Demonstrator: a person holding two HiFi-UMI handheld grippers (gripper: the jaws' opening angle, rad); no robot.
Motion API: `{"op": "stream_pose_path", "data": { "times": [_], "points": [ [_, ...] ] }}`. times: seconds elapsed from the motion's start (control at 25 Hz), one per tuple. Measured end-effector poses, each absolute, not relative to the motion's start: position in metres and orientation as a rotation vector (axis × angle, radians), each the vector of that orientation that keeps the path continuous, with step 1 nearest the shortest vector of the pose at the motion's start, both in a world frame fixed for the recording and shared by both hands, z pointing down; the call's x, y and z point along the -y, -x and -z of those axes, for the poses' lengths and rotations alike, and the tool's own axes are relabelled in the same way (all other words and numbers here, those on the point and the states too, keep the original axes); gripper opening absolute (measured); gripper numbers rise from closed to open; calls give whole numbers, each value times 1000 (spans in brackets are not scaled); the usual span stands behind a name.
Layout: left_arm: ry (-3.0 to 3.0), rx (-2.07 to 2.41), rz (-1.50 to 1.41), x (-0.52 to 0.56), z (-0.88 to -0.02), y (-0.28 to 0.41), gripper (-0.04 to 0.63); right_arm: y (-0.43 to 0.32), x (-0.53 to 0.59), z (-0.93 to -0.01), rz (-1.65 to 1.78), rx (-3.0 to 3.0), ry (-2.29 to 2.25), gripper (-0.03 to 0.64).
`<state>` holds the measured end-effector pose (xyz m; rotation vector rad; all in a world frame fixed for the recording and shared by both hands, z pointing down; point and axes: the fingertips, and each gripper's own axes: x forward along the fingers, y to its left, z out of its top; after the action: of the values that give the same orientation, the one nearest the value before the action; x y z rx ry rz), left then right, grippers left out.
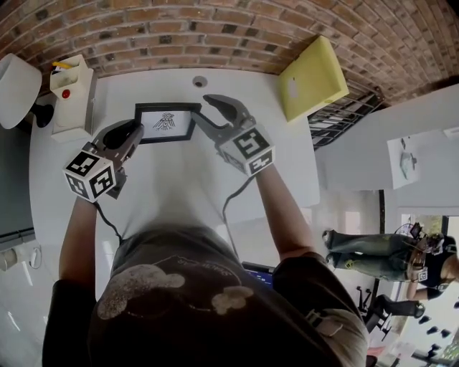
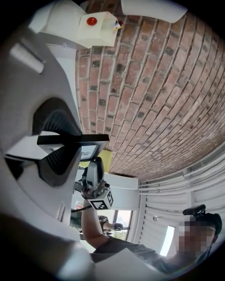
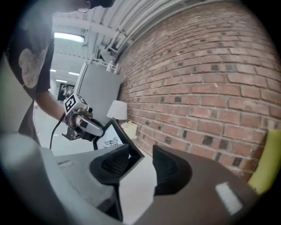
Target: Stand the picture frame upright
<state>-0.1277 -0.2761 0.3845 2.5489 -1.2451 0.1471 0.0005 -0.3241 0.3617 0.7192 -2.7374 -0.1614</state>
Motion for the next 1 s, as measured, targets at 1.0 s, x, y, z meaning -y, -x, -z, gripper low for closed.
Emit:
{"op": "stream_pose_path", "data": {
  "times": [1.0],
  "points": [
    [-2762,1111,-53,479,-362,-1,84,-132,499,-377,-182,2756,-1246,114]
  ]
}}
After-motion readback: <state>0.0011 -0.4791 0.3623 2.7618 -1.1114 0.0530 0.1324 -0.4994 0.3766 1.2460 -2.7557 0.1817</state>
